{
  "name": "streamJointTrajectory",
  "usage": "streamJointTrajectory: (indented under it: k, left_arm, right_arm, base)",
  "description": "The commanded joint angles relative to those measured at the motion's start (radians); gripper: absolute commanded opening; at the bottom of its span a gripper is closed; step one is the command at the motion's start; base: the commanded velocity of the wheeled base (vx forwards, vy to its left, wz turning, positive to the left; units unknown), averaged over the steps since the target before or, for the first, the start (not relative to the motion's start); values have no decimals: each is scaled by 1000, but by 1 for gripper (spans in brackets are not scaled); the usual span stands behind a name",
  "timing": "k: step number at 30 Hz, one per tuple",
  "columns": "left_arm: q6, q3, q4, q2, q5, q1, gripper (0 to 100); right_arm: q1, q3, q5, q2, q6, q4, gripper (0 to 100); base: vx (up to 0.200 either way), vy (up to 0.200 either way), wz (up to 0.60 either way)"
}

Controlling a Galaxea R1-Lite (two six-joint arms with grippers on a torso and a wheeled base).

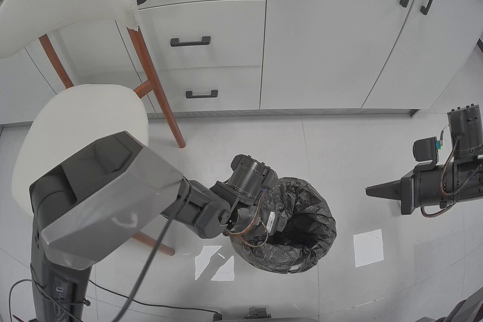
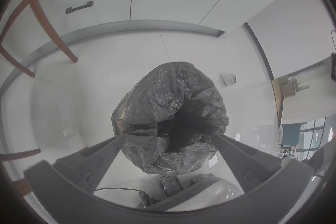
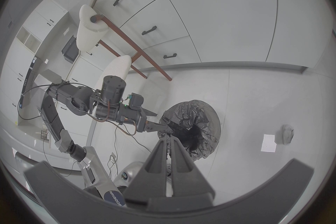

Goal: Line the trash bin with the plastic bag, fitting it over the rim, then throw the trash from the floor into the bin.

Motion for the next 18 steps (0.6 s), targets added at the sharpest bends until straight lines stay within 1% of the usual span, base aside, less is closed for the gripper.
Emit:
streamJointTrajectory:
  k: [1,3,5,10,12,18]
  left_arm:
    - [148,22,-18,14,59,15,100]
    - [218,34,-21,14,125,17,100]
    - [244,48,-22,14,146,20,100]
    - [267,68,-50,14,145,32,100]
    - [293,73,-84,14,145,44,100]
    - [372,97,-87,17,145,46,100]
  right_arm:
    - [0,-1,1,-1,0,-1,0]
    - [0,-3,1,1,0,-1,0]
    - [0,-6,1,4,0,-2,0]
    - [2,-7,2,5,0,-2,0]
    - [2,-4,2,4,0,-1,0]
    - [2,-10,1,2,0,-2,0]
  base:
    - [0,0,0]
    - [0,0,0]
    - [0,0,0]
    - [0,0,0]
    - [0,0,0]
    - [0,0,0]
